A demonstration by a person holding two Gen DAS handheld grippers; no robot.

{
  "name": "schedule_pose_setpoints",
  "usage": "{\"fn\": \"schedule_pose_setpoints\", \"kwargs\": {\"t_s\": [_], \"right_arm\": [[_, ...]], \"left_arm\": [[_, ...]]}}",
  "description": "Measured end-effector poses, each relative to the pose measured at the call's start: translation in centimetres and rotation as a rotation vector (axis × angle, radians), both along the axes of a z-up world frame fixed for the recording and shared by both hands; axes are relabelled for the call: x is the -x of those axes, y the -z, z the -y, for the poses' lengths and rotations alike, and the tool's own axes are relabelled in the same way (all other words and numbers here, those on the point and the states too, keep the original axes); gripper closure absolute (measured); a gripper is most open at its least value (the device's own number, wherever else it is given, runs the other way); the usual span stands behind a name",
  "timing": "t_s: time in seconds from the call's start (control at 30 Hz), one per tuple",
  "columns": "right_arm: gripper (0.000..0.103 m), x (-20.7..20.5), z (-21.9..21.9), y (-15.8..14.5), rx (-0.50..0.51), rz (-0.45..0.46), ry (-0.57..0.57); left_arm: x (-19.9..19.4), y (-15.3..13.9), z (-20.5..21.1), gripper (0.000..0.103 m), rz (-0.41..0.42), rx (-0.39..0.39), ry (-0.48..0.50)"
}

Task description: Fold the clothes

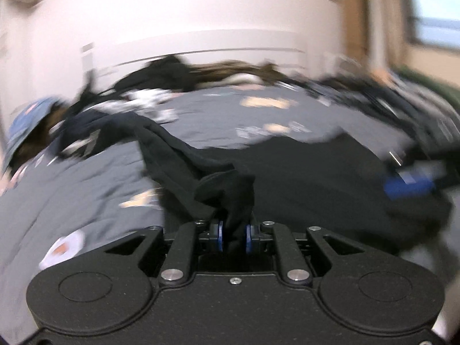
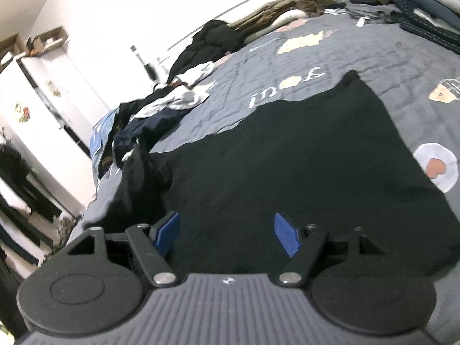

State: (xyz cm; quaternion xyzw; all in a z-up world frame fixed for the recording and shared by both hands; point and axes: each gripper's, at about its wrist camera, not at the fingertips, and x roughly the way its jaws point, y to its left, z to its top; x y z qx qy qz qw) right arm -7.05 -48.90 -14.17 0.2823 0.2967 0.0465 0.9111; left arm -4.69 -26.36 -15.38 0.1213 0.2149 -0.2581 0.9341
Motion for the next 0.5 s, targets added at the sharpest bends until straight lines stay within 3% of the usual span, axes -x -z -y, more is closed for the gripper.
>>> {"fn": "schedule_pose_setpoints", "kwargs": {"t_s": [0.13,0.23,0.3,0.4,0.5], "right_arm": [[0.03,0.5,1.7,0.0,-0.015,-0.004,0.033],[0.03,0.9,2.7,0.0,-0.021,-0.007,0.046],[0.03,1.2,3.3,0.2,-0.029,-0.01,0.046],[0.029,1.4,3.5,0.5,-0.057,-0.023,-0.003],[0.027,1.4,3.3,1.0,-0.133,-0.042,-0.061]], "left_arm": [[1.6,2.1,3.3,0.09,0.015,-0.152,0.158],[2.4,3.7,5.1,0.089,0.032,-0.257,0.225],[2.5,4.2,5.6,0.089,0.038,-0.276,0.23],[1.9,4.0,5.7,0.089,0.009,-0.241,0.212],[2.4,3.8,5.7,0.089,0.045,-0.262,0.22]]}}
